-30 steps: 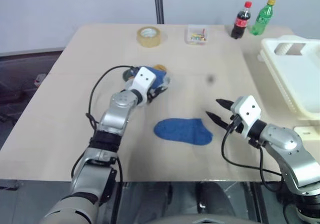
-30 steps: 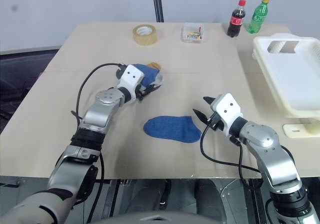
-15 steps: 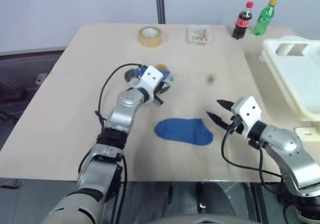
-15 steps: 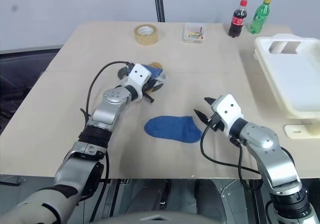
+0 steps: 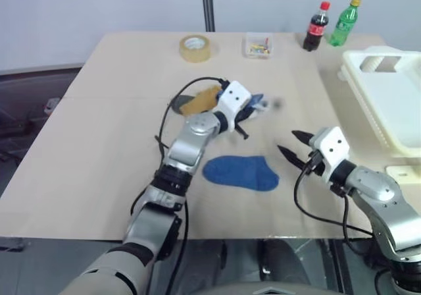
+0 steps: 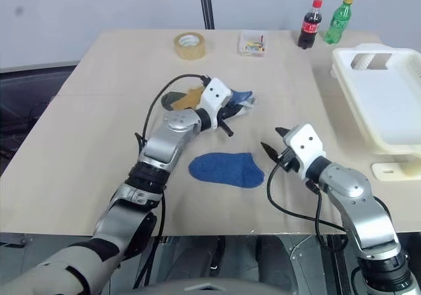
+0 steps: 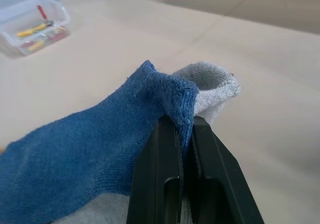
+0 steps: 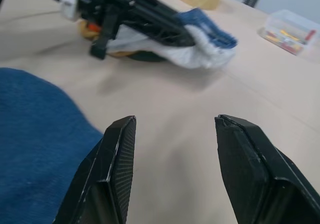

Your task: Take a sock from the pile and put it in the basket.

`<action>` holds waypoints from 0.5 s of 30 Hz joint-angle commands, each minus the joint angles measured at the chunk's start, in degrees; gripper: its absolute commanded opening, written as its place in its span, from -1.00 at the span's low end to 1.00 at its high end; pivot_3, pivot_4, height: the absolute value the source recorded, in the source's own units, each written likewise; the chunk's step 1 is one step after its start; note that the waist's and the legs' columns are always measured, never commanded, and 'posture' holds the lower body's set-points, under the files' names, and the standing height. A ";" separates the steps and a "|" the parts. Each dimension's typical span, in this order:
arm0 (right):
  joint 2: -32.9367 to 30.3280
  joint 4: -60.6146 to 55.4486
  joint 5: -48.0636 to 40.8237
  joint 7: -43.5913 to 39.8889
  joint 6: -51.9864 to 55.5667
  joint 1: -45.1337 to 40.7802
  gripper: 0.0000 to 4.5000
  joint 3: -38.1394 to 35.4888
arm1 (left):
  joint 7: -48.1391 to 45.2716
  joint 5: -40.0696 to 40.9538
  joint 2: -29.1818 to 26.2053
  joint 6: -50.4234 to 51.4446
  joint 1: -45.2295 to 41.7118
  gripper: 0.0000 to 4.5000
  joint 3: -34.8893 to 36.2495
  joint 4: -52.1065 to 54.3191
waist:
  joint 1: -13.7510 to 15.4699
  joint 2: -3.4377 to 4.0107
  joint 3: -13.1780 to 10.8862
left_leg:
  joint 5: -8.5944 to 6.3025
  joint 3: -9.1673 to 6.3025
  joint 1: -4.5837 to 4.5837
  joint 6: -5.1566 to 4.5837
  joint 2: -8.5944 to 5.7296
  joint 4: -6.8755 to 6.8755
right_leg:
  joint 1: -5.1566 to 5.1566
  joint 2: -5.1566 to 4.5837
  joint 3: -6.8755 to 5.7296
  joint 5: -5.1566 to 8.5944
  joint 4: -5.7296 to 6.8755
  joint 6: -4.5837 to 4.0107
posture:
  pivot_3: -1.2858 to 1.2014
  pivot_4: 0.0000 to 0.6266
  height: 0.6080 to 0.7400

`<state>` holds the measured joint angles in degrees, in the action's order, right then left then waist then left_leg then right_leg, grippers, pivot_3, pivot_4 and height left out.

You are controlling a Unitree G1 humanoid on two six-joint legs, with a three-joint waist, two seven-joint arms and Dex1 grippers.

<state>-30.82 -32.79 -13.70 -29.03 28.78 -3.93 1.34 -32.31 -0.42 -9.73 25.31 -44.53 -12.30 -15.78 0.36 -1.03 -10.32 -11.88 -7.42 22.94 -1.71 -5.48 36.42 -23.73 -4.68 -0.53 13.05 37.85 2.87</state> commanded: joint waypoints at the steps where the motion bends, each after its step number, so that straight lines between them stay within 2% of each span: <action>1: -0.15 -3.02 0.04 0.52 -0.32 0.27 0.16 -1.31 | 3.15 -3.37 -1.61 -3.26 -0.30 -0.95 -0.59 -4.65 | -0.01 0.00 0.00 | -0.01 0.02 -0.02 -0.02 0.00 0.00 | 0.01 0.00 0.02 0.00 0.00 0.00 | 0.03 -0.52 1.00; 6: 0.03 -3.27 -0.05 0.86 -0.41 0.56 0.16 -1.19 | 8.46 -6.00 -7.02 -7.66 -0.74 -0.95 2.13 -11.20 | -0.64 0.00 0.00 | -0.04 0.02 -0.03 -0.06 0.06 0.00 | 0.00 0.04 0.02 0.05 0.01 0.08 | 0.03 -0.52 1.00; 15: 0.59 0.17 0.05 -0.63 -1.60 -3.11 0.16 1.13 | 9.63 -7.53 -19.29 -16.84 -1.08 -0.95 5.84 -22.47 | -1.12 0.01 0.01 | -0.04 0.05 -0.08 -0.06 0.05 -0.01 | 0.00 0.04 0.05 -0.01 0.03 0.00 | 0.03 -0.52 1.00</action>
<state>-30.42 -32.06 -13.66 -29.30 28.50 -6.10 2.40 -22.46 -7.69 -27.59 10.46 -44.70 -8.18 -36.96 -0.76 -1.02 -10.32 -11.92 -7.38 22.86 -1.78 -5.43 36.41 -23.73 -4.64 -0.48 13.04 37.87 2.88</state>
